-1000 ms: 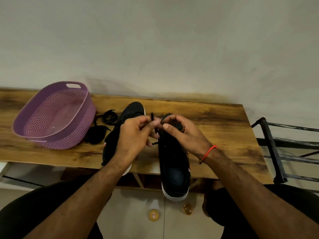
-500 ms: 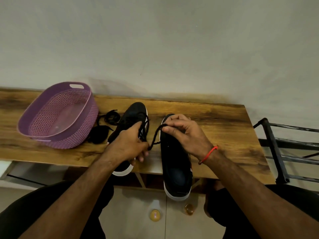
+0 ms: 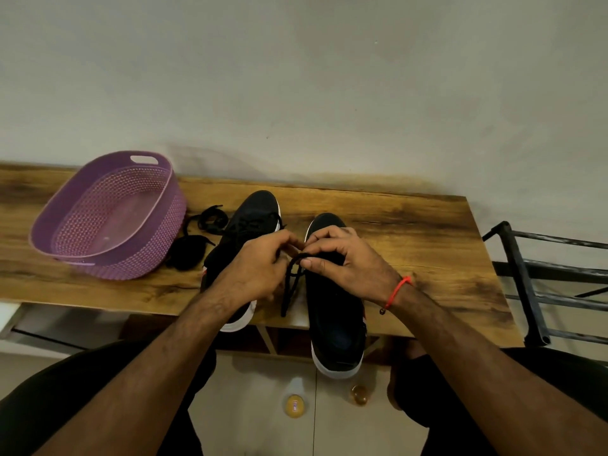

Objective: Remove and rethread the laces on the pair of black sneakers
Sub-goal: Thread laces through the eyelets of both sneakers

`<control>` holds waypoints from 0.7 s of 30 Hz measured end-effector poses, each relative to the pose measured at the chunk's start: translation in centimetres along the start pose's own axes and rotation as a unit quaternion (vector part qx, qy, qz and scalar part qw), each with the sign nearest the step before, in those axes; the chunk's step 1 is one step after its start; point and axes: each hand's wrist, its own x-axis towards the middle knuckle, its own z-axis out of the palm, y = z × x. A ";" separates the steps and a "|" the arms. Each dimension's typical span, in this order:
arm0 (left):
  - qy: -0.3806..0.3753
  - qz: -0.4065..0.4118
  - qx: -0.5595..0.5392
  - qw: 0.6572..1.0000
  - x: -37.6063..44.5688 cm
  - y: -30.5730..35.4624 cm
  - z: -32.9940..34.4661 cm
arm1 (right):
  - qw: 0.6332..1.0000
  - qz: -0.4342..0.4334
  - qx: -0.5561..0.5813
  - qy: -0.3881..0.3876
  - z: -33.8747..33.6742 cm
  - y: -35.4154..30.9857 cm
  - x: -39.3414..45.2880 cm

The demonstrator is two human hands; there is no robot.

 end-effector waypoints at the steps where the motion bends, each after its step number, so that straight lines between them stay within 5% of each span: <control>1: -0.009 -0.019 -0.001 1.000 0.1 -0.1 0.2 | 1.000 -0.004 0.001 0.004 0.0 0.0 0.0; 6: -0.002 -0.086 0.129 0.988 0.0 -1.7 2.4 | 0.998 -0.019 0.038 0.037 -0.2 0.0 0.2; 9: 0.045 -0.003 0.050 0.998 0.4 -1.3 2.4 | 0.993 -0.049 0.072 0.078 -0.4 -0.2 0.4; 12: 0.015 0.080 -0.063 0.995 0.5 0.3 2.0 | 0.988 -0.059 0.085 0.112 -0.8 -0.3 0.5; 21: -0.016 -0.046 -0.050 0.998 0.2 0.1 1.2 | 0.987 -0.038 0.130 0.087 -0.9 -0.4 0.3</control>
